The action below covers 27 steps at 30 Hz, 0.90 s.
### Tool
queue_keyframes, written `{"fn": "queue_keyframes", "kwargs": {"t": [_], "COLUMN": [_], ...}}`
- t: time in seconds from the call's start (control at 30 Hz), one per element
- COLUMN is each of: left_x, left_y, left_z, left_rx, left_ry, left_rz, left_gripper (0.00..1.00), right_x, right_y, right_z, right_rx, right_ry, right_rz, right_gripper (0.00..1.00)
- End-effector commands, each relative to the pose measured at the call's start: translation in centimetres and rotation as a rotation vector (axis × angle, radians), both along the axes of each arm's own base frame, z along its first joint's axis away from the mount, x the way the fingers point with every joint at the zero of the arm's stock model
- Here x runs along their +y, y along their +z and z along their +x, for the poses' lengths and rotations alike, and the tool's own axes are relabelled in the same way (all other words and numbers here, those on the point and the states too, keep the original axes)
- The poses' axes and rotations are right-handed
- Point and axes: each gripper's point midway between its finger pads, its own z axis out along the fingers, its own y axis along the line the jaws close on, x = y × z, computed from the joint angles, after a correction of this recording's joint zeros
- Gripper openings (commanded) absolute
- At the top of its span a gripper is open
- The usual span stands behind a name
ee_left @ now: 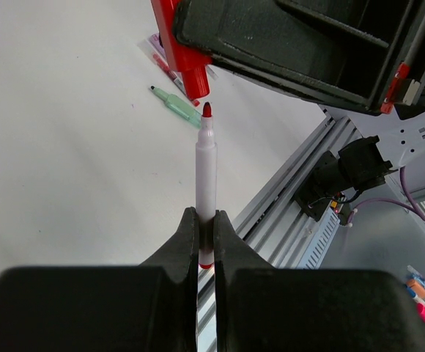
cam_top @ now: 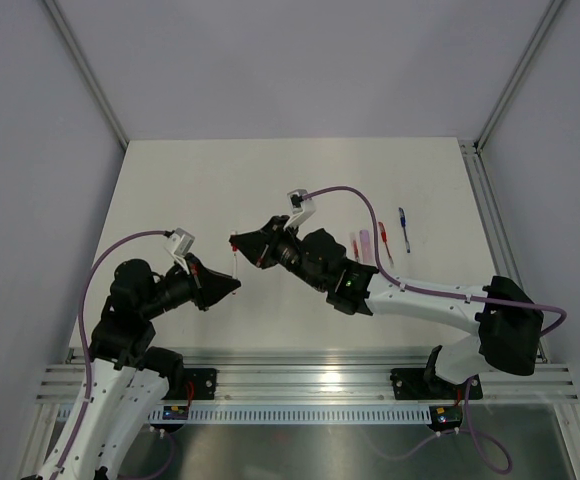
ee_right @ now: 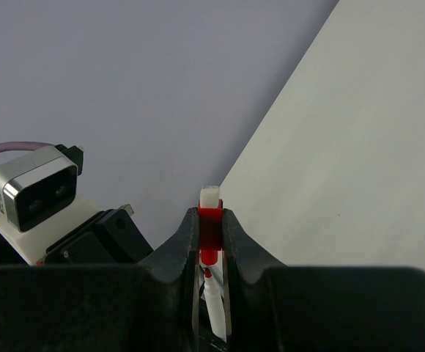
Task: Insert the pens into the pen caps
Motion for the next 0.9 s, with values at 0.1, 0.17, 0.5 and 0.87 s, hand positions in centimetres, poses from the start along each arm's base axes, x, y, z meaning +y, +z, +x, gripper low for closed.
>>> {"fn": "queue_keyframes", "kwargs": {"t": [0.1,0.17,0.5,0.87], "left_x": [-0.1,0.0,0.0,-0.3], "left_y": [1.0,0.9,0.5,0.5], "left_z": [0.1,0.2,0.5,0.2], "left_rx": [-0.042,-0.039,-0.016,-0.015], "left_ry": [-0.004,0.002,0.011,-0.018], "left_rz": [-0.023,-0.019,-0.011,-0.019], "left_gripper": [0.0,0.0,0.0,0.0], "right_x": [-0.1,0.0,-0.4,0.1], "right_y": [1.5,1.5,2.0,3.4], "right_z": [-0.7,-0.8,-1.1,-0.5], "right_rx": [-0.012,-0.011,-0.016,-0.009], "right_ry": [0.013,0.021,0.023,0.006], "right_rz": [0.057,0.061,0.074,0.091], "right_gripper": [0.0,0.0,0.0,0.0]}}
